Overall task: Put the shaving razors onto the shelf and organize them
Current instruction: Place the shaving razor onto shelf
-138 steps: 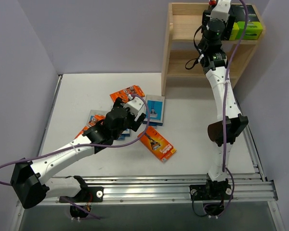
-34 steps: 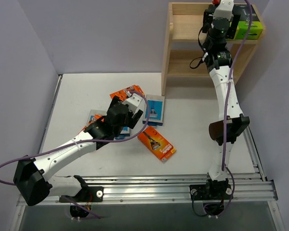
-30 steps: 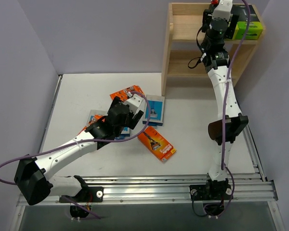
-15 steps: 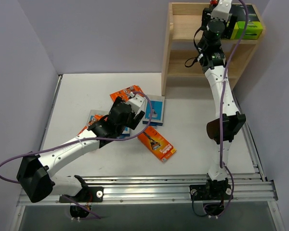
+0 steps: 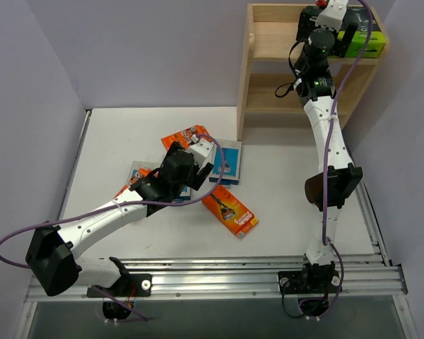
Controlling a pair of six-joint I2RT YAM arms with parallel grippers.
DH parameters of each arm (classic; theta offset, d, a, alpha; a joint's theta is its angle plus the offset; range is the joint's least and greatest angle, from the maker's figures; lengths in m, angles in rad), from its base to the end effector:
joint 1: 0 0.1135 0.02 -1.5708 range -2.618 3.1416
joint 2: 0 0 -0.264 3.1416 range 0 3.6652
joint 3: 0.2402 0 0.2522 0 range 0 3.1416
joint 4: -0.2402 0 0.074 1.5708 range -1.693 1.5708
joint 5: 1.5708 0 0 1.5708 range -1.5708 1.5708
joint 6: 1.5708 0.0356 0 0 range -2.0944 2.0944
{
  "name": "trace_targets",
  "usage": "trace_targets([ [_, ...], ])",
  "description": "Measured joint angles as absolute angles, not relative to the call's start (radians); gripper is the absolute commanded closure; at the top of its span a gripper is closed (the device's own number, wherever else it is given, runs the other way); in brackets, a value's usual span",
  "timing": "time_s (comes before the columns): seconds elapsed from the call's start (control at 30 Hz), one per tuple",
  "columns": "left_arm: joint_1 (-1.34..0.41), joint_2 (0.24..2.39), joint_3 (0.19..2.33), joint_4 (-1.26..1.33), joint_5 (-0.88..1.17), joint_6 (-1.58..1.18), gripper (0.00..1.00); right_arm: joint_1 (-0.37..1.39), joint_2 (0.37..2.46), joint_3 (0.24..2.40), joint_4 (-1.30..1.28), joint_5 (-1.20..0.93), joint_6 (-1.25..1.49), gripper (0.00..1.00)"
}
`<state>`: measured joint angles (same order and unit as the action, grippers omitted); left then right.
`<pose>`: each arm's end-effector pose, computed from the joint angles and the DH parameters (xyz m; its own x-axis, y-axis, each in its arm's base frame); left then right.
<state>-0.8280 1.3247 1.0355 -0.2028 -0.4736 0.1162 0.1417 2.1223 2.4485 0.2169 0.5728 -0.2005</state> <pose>0.2154 -0.2105 0.3073 -0.2729 0.4497 -0.8505 0.4181 0.8516 0.3162 0.4582 0.0459 0.5274 0.4335 -0.1072 -0.8947 0.4357 0.8940 0.1040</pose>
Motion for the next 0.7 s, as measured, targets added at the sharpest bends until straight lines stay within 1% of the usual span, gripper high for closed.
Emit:
trace_targets([
  [0.03,-0.828,1.325,1.036,-0.203,-0.474,0.117,0.06,0.142,2.123,2.449,0.216,0.572,-0.2,0.01],
  [0.07,-0.828,1.325,1.036,-0.203,-0.474,0.116,0.06,0.142,2.123,2.449,0.217,0.572,-0.199,0.0],
  [0.7,-0.828,1.329,1.047,-0.225,-0.464,0.114,0.06,0.146,2.122,2.448,0.22,0.568,-0.223,0.0],
])
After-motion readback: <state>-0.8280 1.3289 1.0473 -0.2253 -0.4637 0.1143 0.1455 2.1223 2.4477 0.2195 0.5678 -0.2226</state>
